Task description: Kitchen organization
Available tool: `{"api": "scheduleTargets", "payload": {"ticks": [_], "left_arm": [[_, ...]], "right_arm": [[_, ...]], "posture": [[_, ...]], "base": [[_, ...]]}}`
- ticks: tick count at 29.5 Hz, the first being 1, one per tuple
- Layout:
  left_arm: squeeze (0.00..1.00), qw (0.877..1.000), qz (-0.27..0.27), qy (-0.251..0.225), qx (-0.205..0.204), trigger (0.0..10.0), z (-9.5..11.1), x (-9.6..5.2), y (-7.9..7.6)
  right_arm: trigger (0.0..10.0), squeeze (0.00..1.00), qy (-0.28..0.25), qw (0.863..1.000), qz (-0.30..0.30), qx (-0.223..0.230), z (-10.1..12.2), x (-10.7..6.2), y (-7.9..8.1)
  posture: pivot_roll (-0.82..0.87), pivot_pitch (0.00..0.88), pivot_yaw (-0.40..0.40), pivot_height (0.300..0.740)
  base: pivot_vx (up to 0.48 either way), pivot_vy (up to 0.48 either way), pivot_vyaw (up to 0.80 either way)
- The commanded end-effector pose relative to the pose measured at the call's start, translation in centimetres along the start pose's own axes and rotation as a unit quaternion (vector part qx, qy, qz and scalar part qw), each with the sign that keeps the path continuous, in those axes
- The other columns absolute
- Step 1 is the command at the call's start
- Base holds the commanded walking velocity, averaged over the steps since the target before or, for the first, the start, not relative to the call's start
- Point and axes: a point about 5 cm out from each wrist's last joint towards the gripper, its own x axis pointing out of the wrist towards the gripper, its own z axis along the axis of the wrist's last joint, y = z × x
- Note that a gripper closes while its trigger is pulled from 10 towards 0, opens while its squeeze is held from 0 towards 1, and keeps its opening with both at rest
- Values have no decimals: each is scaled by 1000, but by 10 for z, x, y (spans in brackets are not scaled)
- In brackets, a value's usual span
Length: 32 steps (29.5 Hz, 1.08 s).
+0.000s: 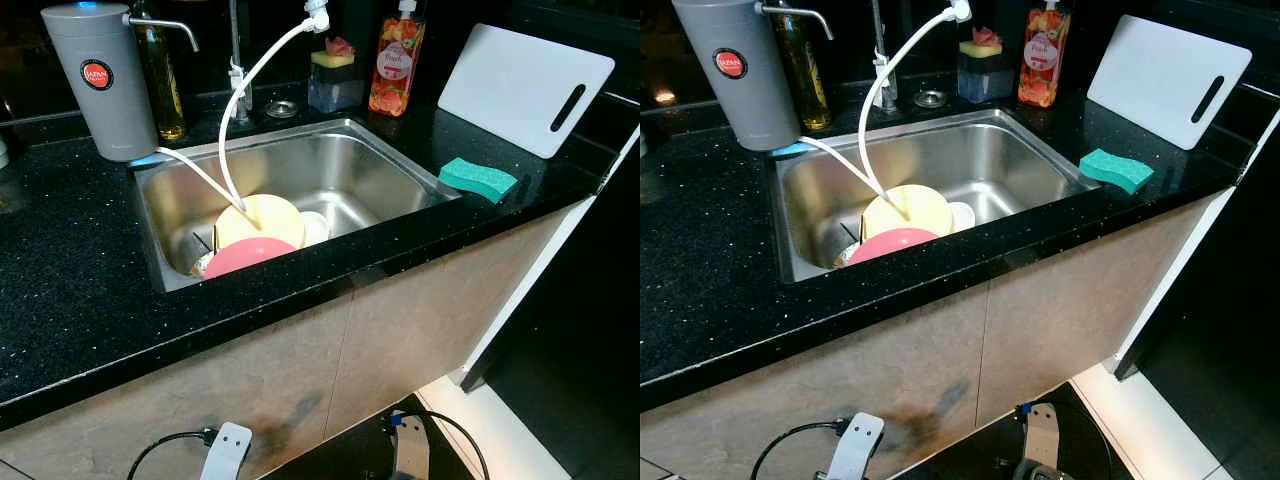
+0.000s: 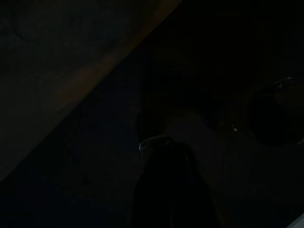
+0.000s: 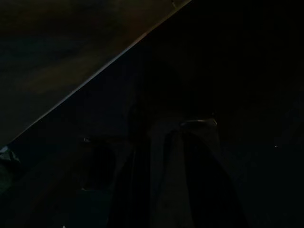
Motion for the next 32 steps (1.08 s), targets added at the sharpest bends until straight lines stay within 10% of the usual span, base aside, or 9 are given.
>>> {"api": "scheduleTargets", "payload": {"ticks": [1,32], "left_arm": [[0,1000,-3,14,-5,10000,-7,1,-5],[0,1000,5,23,0,10000,-17,-3,7]], "right_arm": [[10000,0,13,1000,-5,7,-9,0,-2],[10000,0,14,1000,-6,5,-8,0,-3]], "posture": [[77,131,-32,740],[77,118,-32,740]], "base": [[0,0,0],[0,0,0]]}}
